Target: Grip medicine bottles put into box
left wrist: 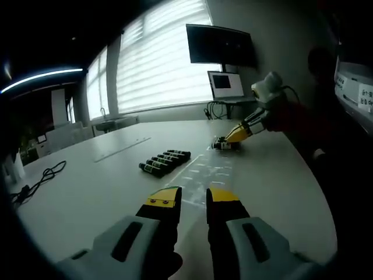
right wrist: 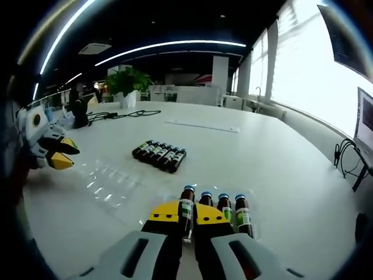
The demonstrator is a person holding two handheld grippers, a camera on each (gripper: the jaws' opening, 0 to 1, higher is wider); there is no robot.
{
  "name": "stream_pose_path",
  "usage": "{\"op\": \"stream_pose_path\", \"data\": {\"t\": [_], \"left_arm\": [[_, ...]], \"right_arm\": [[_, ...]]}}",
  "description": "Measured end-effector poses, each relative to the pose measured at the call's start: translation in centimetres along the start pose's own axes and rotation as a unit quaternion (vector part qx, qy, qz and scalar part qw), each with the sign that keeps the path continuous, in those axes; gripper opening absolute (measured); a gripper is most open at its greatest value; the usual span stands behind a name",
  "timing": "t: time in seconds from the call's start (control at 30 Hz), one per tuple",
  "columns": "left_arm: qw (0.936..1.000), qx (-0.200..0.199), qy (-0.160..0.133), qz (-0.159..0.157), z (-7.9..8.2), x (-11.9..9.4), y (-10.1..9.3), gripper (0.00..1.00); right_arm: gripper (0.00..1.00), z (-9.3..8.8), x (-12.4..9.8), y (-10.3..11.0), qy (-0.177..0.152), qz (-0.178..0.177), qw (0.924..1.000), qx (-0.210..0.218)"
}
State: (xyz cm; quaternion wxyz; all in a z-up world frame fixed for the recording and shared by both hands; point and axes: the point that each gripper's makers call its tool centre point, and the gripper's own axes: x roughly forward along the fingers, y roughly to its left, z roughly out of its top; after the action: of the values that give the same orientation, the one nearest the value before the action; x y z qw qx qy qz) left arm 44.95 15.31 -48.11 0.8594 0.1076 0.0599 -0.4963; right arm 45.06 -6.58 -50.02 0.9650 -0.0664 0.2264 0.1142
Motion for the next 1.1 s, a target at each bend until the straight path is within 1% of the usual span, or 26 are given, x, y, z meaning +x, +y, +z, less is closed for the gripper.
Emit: {"op": "stream_pose_path", "data": {"t": [0.6,1.1], "left_arm": [[1.0,-0.002,0.002,-0.003,-0.15,0.08,-0.17,0.11],[1.0,-0.003,0.005,0.001,-0.35,0.05,0.04,0.11]], "right_arm": [[0.03,-0.31,0.67,0.25,0.023,0.007,0.9997,-0.004],[0.01,-0.27,0.76,0.42,0.036,-0.011,0.9989,-0.03]]}}
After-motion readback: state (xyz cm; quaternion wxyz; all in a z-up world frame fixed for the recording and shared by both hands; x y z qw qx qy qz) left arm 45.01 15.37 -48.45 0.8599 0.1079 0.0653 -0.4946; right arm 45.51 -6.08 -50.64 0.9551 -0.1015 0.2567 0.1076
